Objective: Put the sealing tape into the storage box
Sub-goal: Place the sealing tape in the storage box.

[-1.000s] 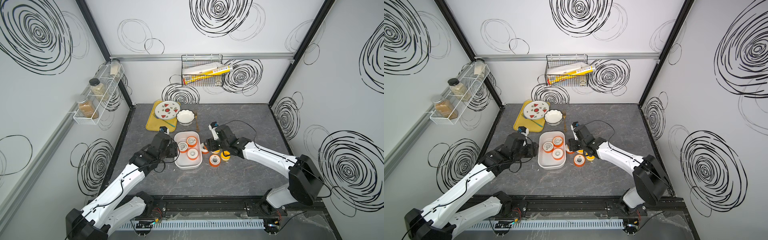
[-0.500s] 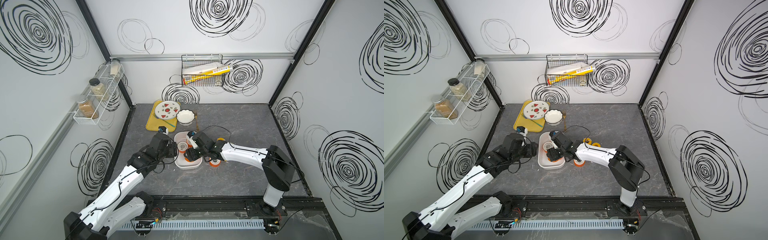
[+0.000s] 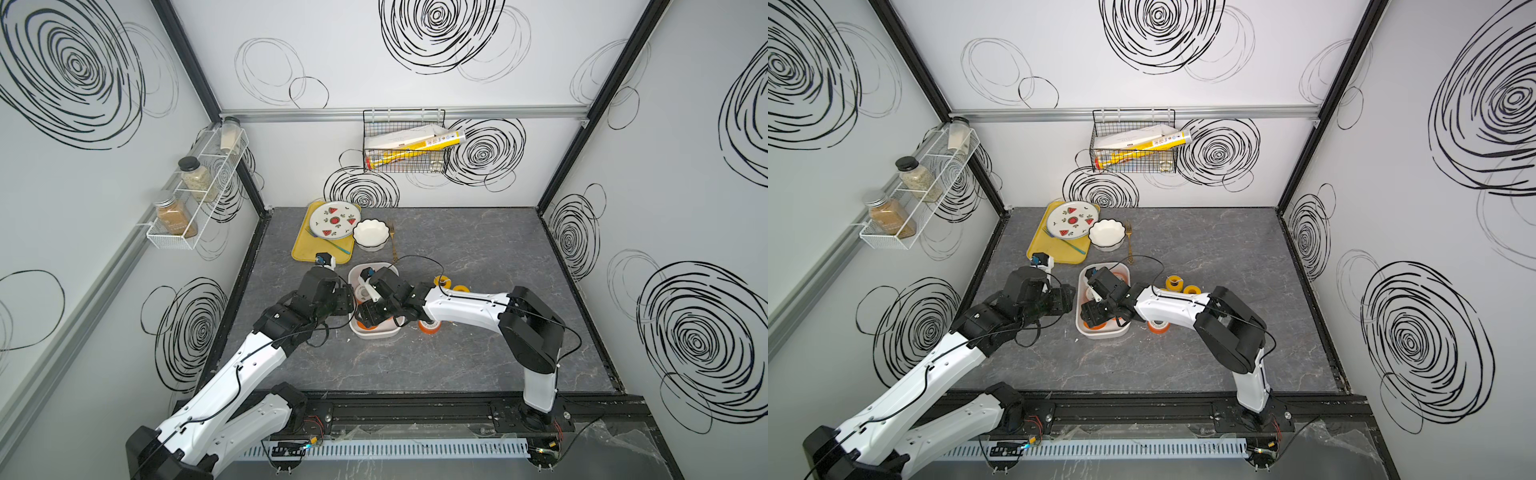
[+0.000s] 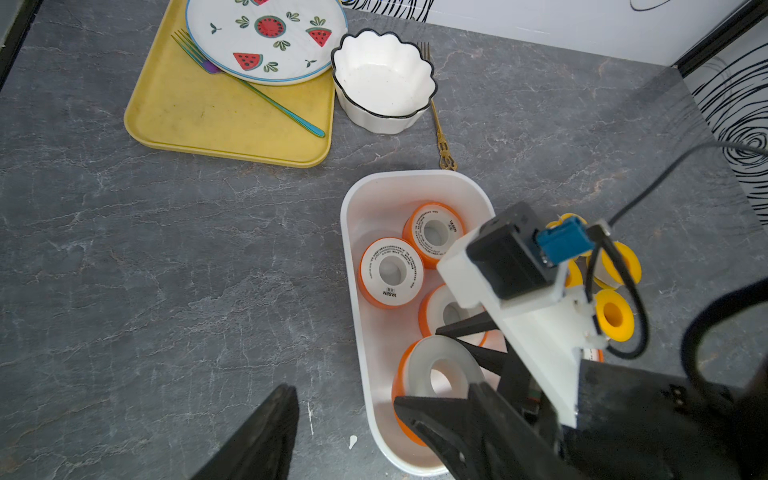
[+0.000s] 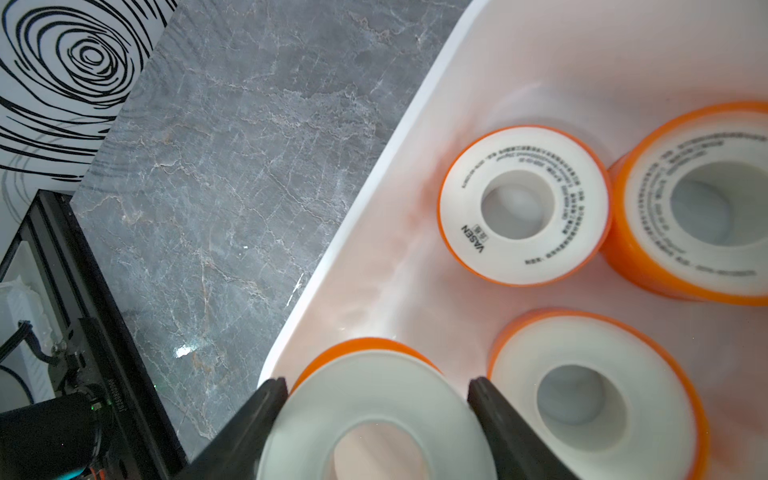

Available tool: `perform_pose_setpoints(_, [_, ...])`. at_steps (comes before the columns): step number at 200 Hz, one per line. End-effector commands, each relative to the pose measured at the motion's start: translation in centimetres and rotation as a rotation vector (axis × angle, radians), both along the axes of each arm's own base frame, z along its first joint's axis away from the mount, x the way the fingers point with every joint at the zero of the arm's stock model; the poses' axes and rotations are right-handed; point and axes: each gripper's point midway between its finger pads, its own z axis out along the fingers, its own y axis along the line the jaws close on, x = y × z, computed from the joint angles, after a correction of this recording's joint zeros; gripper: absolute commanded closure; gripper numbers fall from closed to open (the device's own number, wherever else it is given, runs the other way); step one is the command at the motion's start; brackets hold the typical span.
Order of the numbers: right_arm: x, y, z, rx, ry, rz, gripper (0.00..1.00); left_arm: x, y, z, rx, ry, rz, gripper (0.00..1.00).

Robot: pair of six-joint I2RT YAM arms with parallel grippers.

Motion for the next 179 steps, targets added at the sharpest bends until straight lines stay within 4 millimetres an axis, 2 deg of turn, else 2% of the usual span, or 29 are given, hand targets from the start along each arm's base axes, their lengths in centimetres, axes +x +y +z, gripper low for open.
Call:
perform_pose_setpoints(1, [0.2, 1.2, 0.4, 0.026, -0.004, 0.005, 0.30, 0.5, 0.1, 0.7, -0.013, -0.039, 0.013, 0.29])
perform_pose_setpoints(41, [0.2, 1.5, -0.2, 0.017, -0.008, 0.022, 0.26, 0.6, 0.0, 0.5, -0.012, -0.033, 0.011, 0.29])
perform_pose_setpoints(70, [0.2, 1.6, 0.0, 0.018, -0.019, 0.027, 0.13, 0.6, 0.0, 0.5, -0.010, -0.031, 0.010, 0.29])
perform_pose_setpoints(91, [0.5, 1.5, 0.5, 0.014, -0.043, 0.025, 0.08, 0.6, 0.0, 0.4, -0.009, -0.029, 0.011, 0.29])
perform_pose_setpoints(138, [1.8, 0.0, 2.4, -0.019, -0.151, -0.023, 0.07, 0.6, 0.0, 0.5, -0.011, -0.031, 0.010, 0.29])
perform_pose_setpoints(179, [2.9, -2.9, 4.8, -0.031, -0.279, -0.105, 0.10, 0.5, 0.2, 0.7, -0.014, -0.041, 0.017, 0.29])
